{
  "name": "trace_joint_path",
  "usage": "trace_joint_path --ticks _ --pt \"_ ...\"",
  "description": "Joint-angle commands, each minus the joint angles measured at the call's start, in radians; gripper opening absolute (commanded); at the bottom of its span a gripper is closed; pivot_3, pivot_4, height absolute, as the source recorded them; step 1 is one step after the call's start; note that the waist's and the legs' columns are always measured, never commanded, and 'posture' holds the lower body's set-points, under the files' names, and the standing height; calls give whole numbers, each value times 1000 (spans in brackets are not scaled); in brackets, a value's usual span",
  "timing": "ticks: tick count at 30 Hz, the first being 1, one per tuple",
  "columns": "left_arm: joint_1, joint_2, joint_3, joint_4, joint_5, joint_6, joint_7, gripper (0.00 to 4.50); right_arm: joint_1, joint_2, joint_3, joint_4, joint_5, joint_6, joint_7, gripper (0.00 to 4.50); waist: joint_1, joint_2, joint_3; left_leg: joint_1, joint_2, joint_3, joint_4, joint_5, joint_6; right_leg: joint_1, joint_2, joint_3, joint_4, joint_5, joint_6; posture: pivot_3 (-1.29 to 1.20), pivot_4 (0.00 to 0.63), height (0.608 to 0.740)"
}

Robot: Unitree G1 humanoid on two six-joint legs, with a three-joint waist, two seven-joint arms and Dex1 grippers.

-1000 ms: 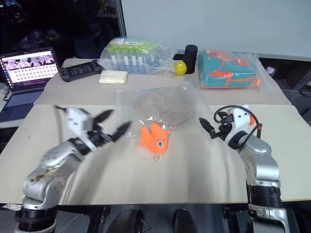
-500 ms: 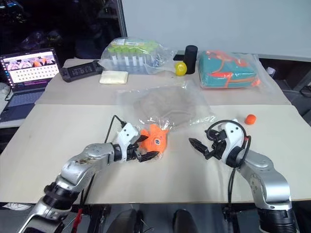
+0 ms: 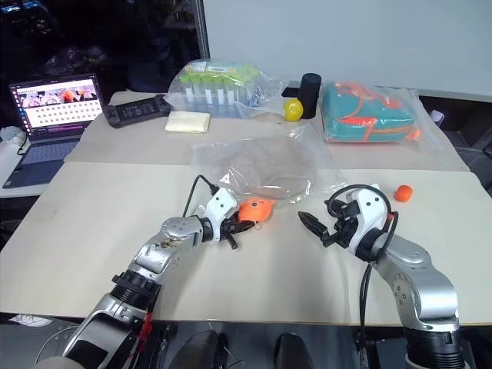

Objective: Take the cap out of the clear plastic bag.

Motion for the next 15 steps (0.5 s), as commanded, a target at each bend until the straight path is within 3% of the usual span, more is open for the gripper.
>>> trace_joint_path --ticks 1,4,8,11,15 --pt "7 20 36 -152 -90 107 -72 60 -44 2 17 -14 61 45 34 4500 -7 0 0 0 0 0 0 0 0 0 0 0 0 0 0 0 150 740" --pt "-48 57 169 -282 -187 194 -58 60 -77 -7 64 0 93 92 82 4500 -16 -1 1 -1 0 0 0 0 0 -2 0 0 1 0 0 0 150 740" --pt "-139 103 362 -255 -199 219 78 60 -104 -14 96 14 108 121 112 4500 -21 -1 1 -1 1 -1 0 0 0 -2 1 0 1 0 0 0 150 740" --pt "-184 197 490 -86 -107 146 218 60 -134 -2 135 25 103 122 122 4500 -27 -1 1 0 0 -1 0 0 0 -1 1 0 1 0 0 0 150 740" --pt "-226 288 562 233 -2 4 385 60 -171 16 172 57 77 99 125 4500 -36 -1 1 1 0 -1 0 0 0 -2 2 1 3 0 0 0 150 740"
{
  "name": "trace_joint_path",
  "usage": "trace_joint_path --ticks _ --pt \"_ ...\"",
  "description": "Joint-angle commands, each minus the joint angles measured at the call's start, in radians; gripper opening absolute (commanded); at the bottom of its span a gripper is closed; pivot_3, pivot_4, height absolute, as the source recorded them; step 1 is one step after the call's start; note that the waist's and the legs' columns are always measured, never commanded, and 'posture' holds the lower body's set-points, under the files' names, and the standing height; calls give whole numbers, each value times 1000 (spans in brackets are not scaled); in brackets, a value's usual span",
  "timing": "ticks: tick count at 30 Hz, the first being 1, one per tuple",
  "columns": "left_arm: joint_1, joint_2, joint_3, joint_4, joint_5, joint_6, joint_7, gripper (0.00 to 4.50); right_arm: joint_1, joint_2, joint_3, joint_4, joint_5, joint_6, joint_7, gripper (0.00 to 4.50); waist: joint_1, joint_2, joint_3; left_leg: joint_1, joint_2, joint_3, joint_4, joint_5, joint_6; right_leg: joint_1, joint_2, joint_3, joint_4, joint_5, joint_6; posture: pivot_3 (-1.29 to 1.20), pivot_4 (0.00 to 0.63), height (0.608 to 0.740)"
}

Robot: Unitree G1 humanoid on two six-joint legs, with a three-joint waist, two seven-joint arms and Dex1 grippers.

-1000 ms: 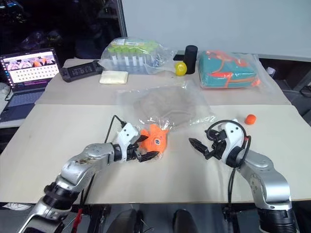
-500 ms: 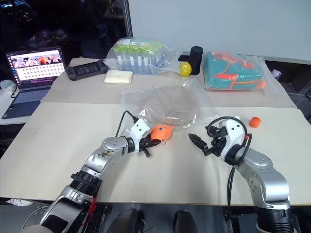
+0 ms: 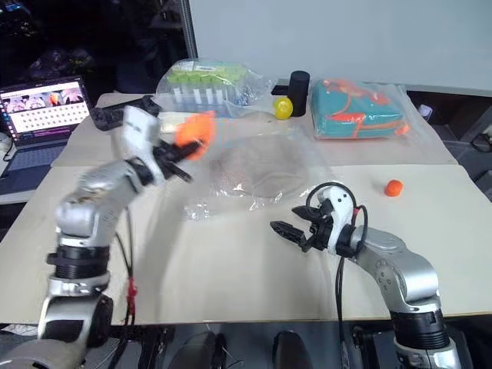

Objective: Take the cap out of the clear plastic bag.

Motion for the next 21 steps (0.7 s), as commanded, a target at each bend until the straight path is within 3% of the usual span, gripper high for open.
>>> trace_joint_path --ticks 1,7,13,15,21 --pt "-34 40 86 273 67 -157 139 60 -38 10 22 18 -23 -32 7 4500 6 -1 0 0 0 -1 0 0 0 0 0 -1 0 0 0 0 150 740" --pt "-47 94 102 665 133 -401 203 60 -80 11 35 44 -26 -29 25 4500 28 -6 3 -4 -1 0 0 1 -1 -2 -2 -3 -2 1 2 0 150 740" --pt "-60 103 130 857 112 -520 199 60 -87 12 30 28 -19 -14 24 4500 30 -7 3 -6 -1 1 0 1 -2 -4 -3 -3 -1 2 2 0 150 740" --pt "-58 107 145 884 103 -535 198 1007 -88 7 26 21 -13 -5 24 4500 27 -7 3 -6 -1 1 0 1 -2 -4 -3 -2 -1 2 2 0 150 740" --pt "-53 124 198 844 65 -572 219 3201 -84 -38 10 -30 30 51 46 4500 16 -7 3 -5 0 2 0 1 -2 -5 -3 -2 1 2 2 0 150 740"
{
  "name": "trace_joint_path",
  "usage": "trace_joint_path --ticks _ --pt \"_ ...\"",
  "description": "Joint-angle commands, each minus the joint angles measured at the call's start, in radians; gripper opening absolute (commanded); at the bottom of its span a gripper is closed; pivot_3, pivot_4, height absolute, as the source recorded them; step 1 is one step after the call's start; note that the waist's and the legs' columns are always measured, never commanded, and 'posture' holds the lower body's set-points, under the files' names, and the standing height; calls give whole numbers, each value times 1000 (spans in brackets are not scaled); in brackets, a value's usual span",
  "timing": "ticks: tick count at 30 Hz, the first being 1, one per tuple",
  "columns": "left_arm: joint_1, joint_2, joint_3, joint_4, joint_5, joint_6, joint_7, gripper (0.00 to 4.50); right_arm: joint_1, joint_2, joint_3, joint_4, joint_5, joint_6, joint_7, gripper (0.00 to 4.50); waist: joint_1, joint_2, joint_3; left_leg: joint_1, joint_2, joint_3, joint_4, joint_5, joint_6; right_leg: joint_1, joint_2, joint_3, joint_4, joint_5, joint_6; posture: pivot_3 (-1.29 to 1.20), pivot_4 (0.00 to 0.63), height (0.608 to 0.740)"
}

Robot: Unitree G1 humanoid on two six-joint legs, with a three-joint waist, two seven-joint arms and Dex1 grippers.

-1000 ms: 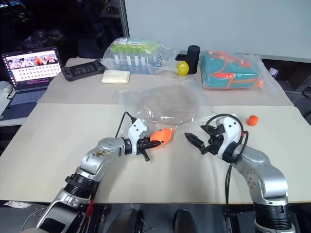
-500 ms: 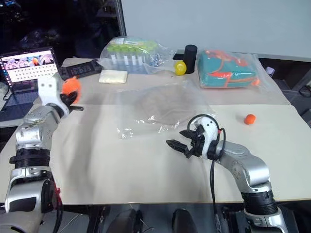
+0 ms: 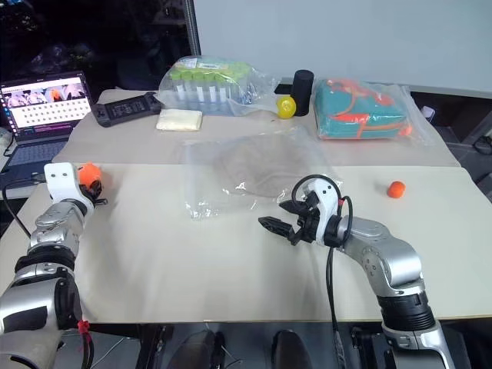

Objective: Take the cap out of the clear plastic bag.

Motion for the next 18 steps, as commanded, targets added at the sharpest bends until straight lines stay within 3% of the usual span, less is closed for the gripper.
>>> trace_joint_path --ticks 1,4,11,13,15,18 --pt "3 39 28 -69 -19 -33 18 3547 -8 -39 -29 -77 52 45 27 4500 -2 0 0 0 0 0 0 0 0 0 0 0 0 0 0 0 150 740" --pt "40 33 36 -216 -32 -6 10 4475 -9 -71 -32 -109 82 91 41 4500 -2 0 0 -1 0 0 0 0 0 -1 0 0 0 0 0 0 150 740" --pt "306 -11 -18 -939 -133 253 -79 4475 12 -87 -75 -141 271 287 47 4500 -1 0 0 -8 1 0 0 1 -2 -9 -3 2 3 1 0 0 150 740" --pt "358 -13 -37 -1082 -132 279 -85 4475 16 -10 -142 -114 357 368 -62 4500 0 -1 0 -8 1 0 0 1 -2 -9 -3 2 2 1 0 0 150 740" --pt "402 -2 -85 -1201 -115 268 -133 4475 -3 38 -147 -100 290 437 -218 4500 1 -1 0 -8 2 0 0 2 -3 -9 -3 3 2 2 -2 0 150 740" --pt "446 51 -183 -1317 -47 177 -242 4475 -66 158 -246 36 338 573 -350 4500 1 -1 -1 -7 1 0 0 3 -4 -9 -3 4 3 3 -3 0 150 740"
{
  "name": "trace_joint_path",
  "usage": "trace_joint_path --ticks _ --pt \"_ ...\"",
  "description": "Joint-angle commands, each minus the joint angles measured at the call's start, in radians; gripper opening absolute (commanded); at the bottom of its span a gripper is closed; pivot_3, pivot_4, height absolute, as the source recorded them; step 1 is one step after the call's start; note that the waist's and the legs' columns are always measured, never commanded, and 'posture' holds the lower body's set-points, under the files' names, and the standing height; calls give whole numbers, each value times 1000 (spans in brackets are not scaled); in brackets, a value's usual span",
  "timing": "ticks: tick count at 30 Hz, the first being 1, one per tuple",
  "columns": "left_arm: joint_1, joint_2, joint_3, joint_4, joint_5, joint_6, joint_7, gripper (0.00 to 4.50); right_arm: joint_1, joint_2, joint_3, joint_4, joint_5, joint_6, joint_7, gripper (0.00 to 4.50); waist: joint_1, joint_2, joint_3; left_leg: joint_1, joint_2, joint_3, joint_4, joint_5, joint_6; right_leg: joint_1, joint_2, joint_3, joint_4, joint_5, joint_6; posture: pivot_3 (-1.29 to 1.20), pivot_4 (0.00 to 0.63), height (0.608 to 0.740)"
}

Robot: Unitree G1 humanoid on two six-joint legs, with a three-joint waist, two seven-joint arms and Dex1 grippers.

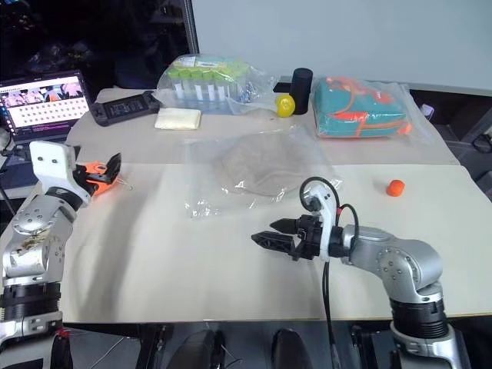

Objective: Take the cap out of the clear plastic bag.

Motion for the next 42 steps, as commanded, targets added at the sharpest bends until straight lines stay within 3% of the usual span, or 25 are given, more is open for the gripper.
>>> trace_joint_path --ticks 1,3,5,9,13,19,24,28,31,42 --pt "45 96 -117 -160 98 -143 -157 4475 -101 134 -169 165 67 147 -172 4500 -3 0 0 0 0 0 0 0 0 0 0 0 0 0 -1 0 150 740" --pt "76 160 -175 -202 139 -215 -252 4475 -168 221 -264 269 70 189 -259 4500 -7 0 0 0 0 2 0 1 0 -1 3 1 -2 3 -3 0 150 740" --pt "95 179 -166 -233 79 -184 -309 4475 -218 284 -336 335 70 178 -327 4500 -11 1 0 0 0 3 0 1 0 -1 5 2 -1 2 -3 0 150 740" --pt "154 223 -102 -302 -82 -10 -406 4475 -287 339 -428 446 76 119 -383 4500 -14 2 0 -1 2 3 -1 1 1 -2 8 1 -1 2 -2 0 150 740" --pt "241 237 24 -392 -376 277 -429 4475 -328 386 -442 543 40 52 -416 4500 -23 3 0 -1 2 3 -1 1 1 -2 8 2 -1 2 -2 0 150 740" --pt "335 249 188 -494 -586 464 -378 4475 -342 444 -480 743 -87 -296 -503 4500 -33 3 0 1 3 2 -1 1 1 0 9 2 -1 1 -1 0 150 740" --pt "361 240 239 -550 -652 518 -315 4475 -403 509 -476 893 -67 -474 -433 4500 -37 2 -1 17 3 1 -1 1 0 17 10 1 -3 1 -2 0 150 740" --pt "375 238 261 -578 -677 535 -269 4475 -489 524 -484 1084 -61 -597 -357 4500 -46 2 -1 19 5 -1 -1 1 0 18 15 5 -5 2 -4 0 150 740" --pt "381 241 277 -584 -695 540 -247 4500 -525 520 -485 1177 -64 -638 -316 3781 -50 2 -1 20 12 1 -1 1 0 16 22 7 -5 4 -9 0 150 740" --pt "345 250 276 -538 -747 546 -232 4500 -585 456 -471 1267 -51 -570 -196 73 -48 2 -1 20 23 2 -3 -1 -3 12 33 8 -2 1 -19 0 150 740"
